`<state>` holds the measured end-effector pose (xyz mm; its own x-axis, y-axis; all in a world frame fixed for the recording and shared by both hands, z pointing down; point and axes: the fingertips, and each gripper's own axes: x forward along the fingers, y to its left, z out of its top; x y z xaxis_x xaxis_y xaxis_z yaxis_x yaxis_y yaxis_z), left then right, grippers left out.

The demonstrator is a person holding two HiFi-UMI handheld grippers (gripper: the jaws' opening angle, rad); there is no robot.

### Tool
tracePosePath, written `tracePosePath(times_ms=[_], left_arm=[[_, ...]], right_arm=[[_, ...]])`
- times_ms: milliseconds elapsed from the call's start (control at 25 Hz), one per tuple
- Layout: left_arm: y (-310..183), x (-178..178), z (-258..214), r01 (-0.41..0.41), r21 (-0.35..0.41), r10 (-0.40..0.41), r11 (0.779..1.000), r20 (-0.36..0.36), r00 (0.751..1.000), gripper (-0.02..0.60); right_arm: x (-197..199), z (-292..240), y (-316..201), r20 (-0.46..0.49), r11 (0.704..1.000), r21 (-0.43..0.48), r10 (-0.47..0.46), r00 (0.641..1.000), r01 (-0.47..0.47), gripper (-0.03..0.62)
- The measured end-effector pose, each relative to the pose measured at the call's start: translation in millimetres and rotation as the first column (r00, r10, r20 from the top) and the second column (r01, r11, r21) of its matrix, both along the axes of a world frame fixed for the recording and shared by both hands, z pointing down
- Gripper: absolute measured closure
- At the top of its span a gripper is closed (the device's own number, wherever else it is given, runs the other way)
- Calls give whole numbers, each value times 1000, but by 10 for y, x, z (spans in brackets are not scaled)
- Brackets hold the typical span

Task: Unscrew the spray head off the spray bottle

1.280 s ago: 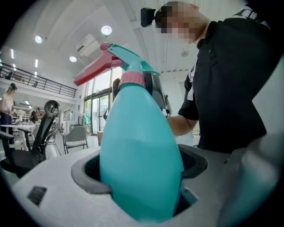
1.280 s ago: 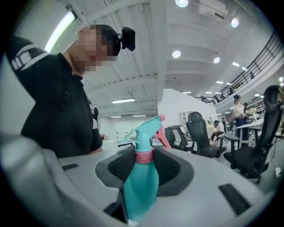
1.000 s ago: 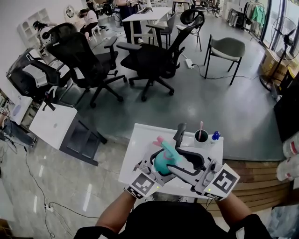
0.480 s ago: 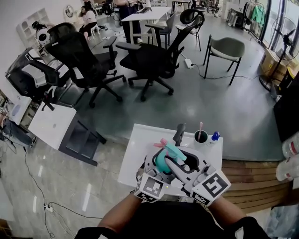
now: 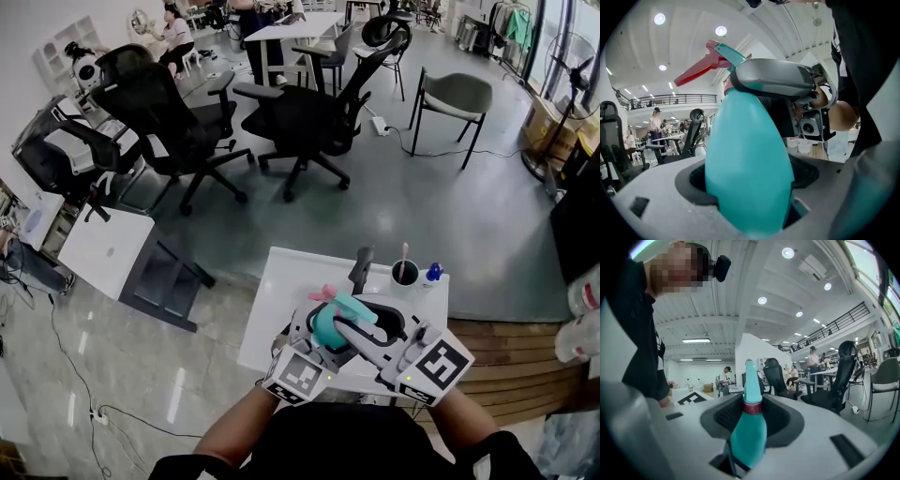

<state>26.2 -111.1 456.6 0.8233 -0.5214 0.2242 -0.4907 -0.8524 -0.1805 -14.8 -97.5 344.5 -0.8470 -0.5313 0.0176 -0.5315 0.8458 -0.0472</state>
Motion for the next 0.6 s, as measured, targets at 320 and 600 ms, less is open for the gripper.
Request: tracePosePath(times_ms=[320, 600], left_arm=[[349, 125, -154, -287, -25, 286, 958, -25, 958, 135], [752, 225, -314, -466, -42, 459, 884, -109, 882, 135]], right_arm=[[-27, -94, 269, -21, 973, -10, -230, 973, 230, 456], [5, -133, 599, -33, 878, -27, -479, 877, 478, 454]])
